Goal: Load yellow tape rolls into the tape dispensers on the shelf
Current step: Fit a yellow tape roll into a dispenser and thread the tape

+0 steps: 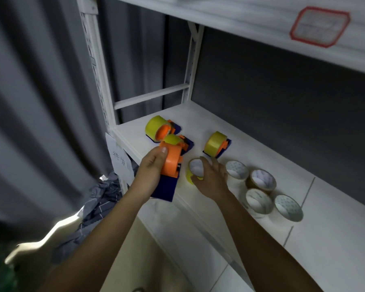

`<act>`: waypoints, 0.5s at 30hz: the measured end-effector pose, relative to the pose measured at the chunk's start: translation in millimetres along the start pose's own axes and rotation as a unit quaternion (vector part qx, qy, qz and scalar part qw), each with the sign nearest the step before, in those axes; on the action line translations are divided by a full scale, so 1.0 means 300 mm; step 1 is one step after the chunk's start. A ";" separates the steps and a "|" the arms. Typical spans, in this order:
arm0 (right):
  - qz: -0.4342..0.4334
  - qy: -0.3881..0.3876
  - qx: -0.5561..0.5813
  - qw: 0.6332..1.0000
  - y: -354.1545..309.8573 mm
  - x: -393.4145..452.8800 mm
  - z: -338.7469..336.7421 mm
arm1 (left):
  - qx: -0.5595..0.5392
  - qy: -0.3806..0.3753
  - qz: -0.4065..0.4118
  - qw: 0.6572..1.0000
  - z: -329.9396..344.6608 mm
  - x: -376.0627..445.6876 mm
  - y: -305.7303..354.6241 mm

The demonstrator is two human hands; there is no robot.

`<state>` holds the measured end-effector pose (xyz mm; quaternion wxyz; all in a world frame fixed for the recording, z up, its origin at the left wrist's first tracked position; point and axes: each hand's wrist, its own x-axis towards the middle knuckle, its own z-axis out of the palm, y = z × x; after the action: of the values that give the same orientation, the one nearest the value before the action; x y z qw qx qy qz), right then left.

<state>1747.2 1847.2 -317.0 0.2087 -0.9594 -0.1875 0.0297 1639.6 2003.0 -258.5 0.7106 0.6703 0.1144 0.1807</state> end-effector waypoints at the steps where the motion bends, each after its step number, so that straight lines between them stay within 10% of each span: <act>1: 0.028 -0.034 -0.003 0.999 -0.015 0.029 0.013 | 0.002 -0.020 -0.003 1.000 -0.016 0.006 0.000; 9: 0.067 -0.043 -0.012 0.997 -0.030 0.100 0.039 | 0.010 -0.150 -0.007 0.989 -0.088 0.090 -0.006; 12: 0.115 0.073 0.213 0.967 -0.053 0.077 -0.035 | -0.001 -0.192 -0.032 0.981 -0.078 0.132 -0.034; 15: 0.135 0.091 0.499 0.851 -0.067 0.006 -0.114 | 0.022 -0.217 -0.050 0.975 -0.043 0.164 -0.078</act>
<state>1746.6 1851.5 -277.6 0.6692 -0.7406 0.0041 0.0600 1681.6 2034.1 -278.8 0.7115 0.7027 -0.0052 -0.0069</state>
